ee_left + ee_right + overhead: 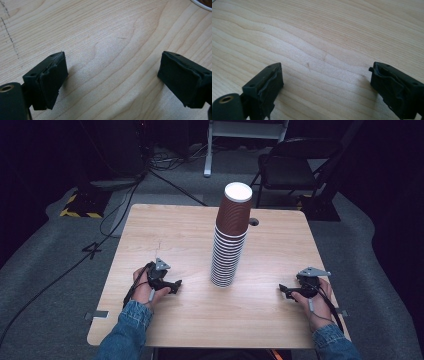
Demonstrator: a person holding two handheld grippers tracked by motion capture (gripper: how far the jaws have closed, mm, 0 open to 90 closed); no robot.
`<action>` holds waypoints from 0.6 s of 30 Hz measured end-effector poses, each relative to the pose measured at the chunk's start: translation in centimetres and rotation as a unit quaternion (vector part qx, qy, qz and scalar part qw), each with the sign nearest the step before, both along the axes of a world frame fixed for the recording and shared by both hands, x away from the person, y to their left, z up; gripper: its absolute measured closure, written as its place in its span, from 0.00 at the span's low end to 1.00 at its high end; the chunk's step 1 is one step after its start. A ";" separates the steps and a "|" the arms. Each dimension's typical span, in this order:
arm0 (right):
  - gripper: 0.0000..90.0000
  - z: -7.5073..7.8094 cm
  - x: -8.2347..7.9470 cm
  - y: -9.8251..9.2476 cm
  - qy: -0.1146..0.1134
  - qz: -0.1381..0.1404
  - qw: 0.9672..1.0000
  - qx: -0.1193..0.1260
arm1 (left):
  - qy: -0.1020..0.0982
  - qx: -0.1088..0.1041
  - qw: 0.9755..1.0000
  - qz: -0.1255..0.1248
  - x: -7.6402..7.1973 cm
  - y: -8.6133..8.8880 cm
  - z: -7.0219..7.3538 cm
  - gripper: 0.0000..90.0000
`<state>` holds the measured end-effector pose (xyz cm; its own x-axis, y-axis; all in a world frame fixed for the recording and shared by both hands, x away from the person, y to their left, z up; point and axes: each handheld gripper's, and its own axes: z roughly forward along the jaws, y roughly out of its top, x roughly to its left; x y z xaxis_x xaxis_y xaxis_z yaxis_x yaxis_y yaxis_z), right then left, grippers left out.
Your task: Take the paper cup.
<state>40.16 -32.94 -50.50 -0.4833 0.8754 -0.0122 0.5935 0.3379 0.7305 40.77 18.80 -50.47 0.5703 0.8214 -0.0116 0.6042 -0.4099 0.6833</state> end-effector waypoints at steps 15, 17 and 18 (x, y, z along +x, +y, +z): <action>0.21 3.7 -1.1 -0.3 -0.021 0.012 0.999 0.044 | -0.013 -0.065 0.998 -0.014 0.2 -0.1 4.3 0.19; 0.21 4.3 -1.3 -0.1 -0.029 0.020 0.998 0.048 | -0.023 -0.080 0.996 -0.030 0.0 -0.7 5.9 0.19; 0.21 4.6 -1.4 0.0 -0.032 0.023 0.998 0.051 | -0.029 -0.088 0.995 -0.039 -0.1 -0.9 6.6 0.19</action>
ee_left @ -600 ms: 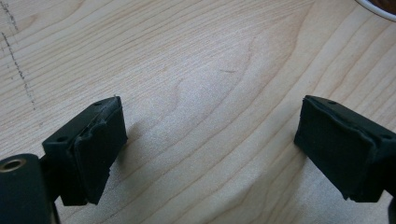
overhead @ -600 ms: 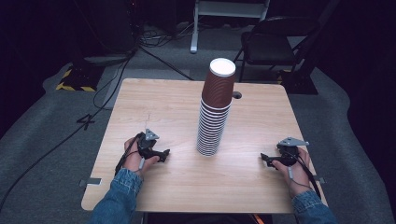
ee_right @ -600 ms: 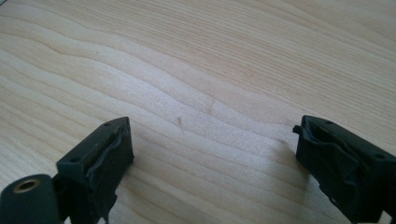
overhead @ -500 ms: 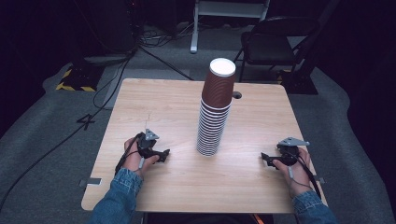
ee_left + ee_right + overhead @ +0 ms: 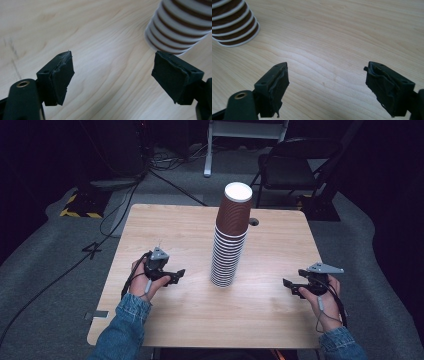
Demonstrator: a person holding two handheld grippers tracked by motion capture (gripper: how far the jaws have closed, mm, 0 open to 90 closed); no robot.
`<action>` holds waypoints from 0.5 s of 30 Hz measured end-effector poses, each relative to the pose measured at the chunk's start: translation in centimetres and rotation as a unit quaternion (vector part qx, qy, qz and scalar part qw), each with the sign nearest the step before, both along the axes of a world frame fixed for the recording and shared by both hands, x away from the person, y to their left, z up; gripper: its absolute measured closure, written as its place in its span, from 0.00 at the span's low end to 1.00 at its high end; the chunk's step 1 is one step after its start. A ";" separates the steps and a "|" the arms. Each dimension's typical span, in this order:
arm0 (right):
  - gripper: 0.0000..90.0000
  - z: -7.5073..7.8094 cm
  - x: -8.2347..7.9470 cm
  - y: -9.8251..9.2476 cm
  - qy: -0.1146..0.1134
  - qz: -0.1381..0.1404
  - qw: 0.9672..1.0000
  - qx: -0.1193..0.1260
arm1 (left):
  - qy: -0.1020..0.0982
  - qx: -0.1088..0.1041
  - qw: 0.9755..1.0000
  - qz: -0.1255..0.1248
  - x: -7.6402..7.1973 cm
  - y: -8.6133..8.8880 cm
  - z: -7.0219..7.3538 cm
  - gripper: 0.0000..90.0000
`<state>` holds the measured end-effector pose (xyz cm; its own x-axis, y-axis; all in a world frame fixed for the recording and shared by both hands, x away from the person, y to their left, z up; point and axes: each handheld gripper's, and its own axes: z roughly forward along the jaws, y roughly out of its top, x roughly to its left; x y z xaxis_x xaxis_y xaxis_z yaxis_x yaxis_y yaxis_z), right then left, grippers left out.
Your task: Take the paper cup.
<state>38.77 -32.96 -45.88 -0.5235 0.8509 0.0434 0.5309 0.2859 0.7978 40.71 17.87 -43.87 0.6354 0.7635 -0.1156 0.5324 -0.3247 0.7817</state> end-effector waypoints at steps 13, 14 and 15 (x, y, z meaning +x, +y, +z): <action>0.21 2.1 -1.1 0.6 -0.012 0.010 0.999 0.038 | -0.059 -0.106 0.985 -0.122 -1.3 -5.3 8.0 0.17; 0.21 2.2 -1.1 0.6 -0.014 0.012 0.999 0.040 | -0.066 -0.103 0.985 -0.125 -1.4 -5.8 8.4 0.17; 0.21 2.3 -1.2 0.6 -0.015 0.010 0.999 0.042 | -0.077 -0.103 0.984 -0.121 -1.4 -6.4 8.8 0.17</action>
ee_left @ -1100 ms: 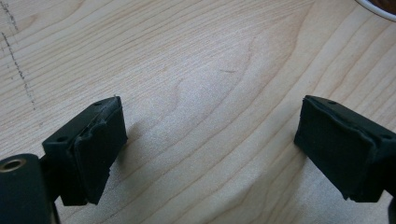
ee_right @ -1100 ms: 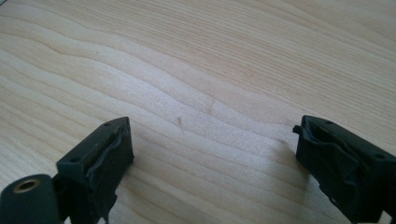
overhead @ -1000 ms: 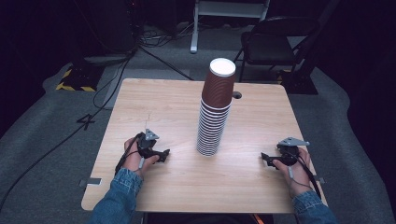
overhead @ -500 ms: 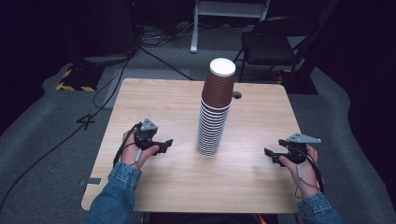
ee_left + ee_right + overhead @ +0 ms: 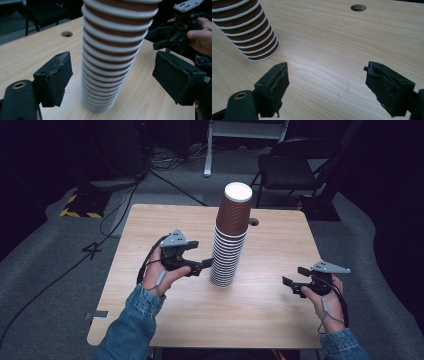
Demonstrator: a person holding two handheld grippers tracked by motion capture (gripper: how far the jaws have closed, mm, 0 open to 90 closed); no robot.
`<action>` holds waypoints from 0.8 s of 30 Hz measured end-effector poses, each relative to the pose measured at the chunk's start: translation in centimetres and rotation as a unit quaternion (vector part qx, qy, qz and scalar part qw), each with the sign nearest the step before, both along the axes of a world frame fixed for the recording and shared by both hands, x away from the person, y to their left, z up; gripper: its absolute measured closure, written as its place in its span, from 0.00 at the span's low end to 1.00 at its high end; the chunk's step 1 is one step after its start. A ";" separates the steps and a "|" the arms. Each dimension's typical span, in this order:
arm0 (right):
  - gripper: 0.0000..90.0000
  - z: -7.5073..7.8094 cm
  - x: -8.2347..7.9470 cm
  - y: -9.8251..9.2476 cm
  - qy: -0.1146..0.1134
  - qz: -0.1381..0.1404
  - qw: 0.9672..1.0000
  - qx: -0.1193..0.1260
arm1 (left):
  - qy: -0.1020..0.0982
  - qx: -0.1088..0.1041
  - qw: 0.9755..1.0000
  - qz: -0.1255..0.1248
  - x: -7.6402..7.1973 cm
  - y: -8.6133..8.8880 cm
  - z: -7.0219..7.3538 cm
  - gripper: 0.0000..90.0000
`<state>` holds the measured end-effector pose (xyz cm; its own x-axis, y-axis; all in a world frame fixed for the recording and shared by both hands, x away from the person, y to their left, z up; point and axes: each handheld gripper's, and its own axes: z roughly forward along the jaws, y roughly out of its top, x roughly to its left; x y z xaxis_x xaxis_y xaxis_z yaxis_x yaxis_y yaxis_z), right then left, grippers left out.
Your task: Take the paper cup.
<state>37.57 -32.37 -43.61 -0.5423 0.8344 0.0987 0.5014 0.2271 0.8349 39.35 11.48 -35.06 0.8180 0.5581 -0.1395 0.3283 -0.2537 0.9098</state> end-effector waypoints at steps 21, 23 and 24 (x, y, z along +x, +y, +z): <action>0.22 -0.1 -0.5 -0.1 0.000 -0.003 1.000 0.003 | -0.058 -0.019 0.998 0.024 1.6 -4.3 3.8 0.12; 0.22 -0.1 -0.5 -0.1 -0.001 -0.001 1.000 0.003 | -0.059 -0.022 0.998 0.025 1.8 -4.7 3.9 0.09; 0.22 -0.1 -0.5 -0.1 0.000 -0.001 1.000 0.004 | -0.057 -0.021 0.998 0.025 2.0 -4.9 3.9 0.08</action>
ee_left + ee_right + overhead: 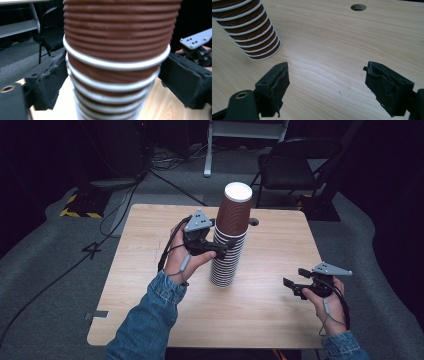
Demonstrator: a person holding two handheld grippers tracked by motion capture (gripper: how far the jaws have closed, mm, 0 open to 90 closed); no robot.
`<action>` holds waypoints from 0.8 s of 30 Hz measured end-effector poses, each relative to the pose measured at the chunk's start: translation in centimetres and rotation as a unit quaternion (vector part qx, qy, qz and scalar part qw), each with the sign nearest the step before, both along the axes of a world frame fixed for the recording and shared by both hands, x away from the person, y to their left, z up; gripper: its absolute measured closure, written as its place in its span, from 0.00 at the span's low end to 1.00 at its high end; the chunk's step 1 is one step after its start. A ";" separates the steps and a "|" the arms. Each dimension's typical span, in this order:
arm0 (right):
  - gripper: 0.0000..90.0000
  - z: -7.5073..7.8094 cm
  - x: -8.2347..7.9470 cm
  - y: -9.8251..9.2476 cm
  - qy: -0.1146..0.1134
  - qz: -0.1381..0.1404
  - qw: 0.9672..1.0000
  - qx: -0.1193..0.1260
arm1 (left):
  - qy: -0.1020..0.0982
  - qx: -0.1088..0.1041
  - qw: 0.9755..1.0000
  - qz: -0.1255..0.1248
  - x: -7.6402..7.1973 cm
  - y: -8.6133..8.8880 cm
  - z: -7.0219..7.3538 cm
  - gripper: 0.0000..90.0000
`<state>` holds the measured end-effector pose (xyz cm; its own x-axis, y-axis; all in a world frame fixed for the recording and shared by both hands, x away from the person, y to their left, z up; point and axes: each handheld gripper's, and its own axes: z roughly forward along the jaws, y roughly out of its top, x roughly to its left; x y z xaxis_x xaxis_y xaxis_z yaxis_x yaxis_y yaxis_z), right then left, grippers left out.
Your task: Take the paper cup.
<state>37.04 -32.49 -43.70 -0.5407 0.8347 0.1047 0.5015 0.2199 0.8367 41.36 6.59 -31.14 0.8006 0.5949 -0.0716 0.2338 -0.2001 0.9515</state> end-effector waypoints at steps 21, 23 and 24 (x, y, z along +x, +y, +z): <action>0.21 4.1 0.5 2.3 -0.044 0.037 0.998 0.008 | 0.010 0.005 1.000 -0.001 0.6 -0.7 -0.1 0.04; 0.21 5.8 0.8 3.0 -0.059 0.051 0.997 0.006 | 0.010 0.008 1.000 -0.001 0.6 -0.7 -0.1 0.04; 0.21 5.8 0.8 3.0 -0.059 0.051 0.997 0.006 | 0.010 0.008 1.000 -0.001 0.6 -0.7 -0.1 0.04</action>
<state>37.87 -29.45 -37.91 -0.6313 0.7742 0.0456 0.3757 0.2539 0.8913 41.97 5.86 -31.20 0.8004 0.5943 -0.0788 0.2528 -0.2155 0.9432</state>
